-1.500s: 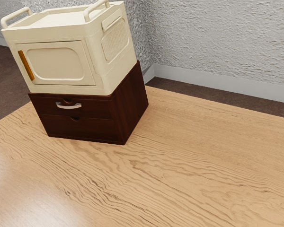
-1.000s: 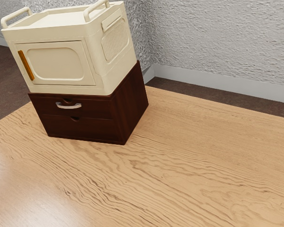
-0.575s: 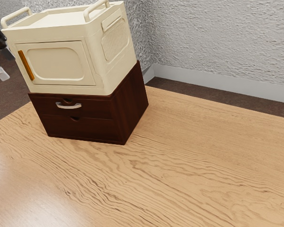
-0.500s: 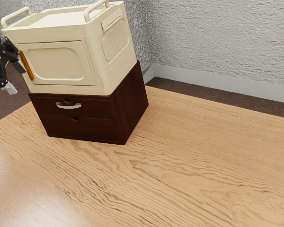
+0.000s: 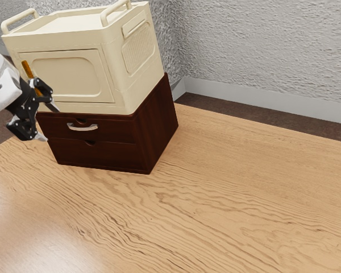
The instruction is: Pull the drawer handle with one arm to open the drawer
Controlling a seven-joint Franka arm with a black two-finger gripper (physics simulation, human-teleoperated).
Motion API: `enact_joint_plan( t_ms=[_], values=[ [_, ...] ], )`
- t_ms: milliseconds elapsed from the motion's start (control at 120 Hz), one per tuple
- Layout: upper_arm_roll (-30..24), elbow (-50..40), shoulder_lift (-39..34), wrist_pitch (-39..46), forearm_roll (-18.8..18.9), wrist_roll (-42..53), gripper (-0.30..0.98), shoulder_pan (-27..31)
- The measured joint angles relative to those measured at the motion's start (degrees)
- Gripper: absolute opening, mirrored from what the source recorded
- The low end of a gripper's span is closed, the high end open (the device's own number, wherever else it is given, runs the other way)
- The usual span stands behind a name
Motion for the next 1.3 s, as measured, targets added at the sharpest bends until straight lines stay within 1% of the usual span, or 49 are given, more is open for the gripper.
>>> enact_joint_plan(
  t_ms=[83,192,392,533,642,883,1067,1300],
  values=[
    [0.6,-1.4,1.1,6.5,0.3,0.3,0.58,-0.4],
    [1.7,-2.4,2.8,12.9,1.3,0.2,0.54,-0.4],
    [3.6,-2.8,4.3,18.9,2.8,0.0,0.52,-0.3],
    [3.7,-4.5,4.3,20.8,4.0,-0.1,0.49,-0.4],
    [3.7,-4.8,4.8,21.6,4.3,-0.1,0.44,-0.4],
    [3.7,-4.9,7.0,22.5,3.9,-0.3,0.40,-0.5],
    [3.7,-5.5,7.4,22.7,3.8,-0.4,0.37,-1.8],
    [3.7,-5.6,8.4,22.9,3.0,-0.5,0.29,-2.1]
  ],
)
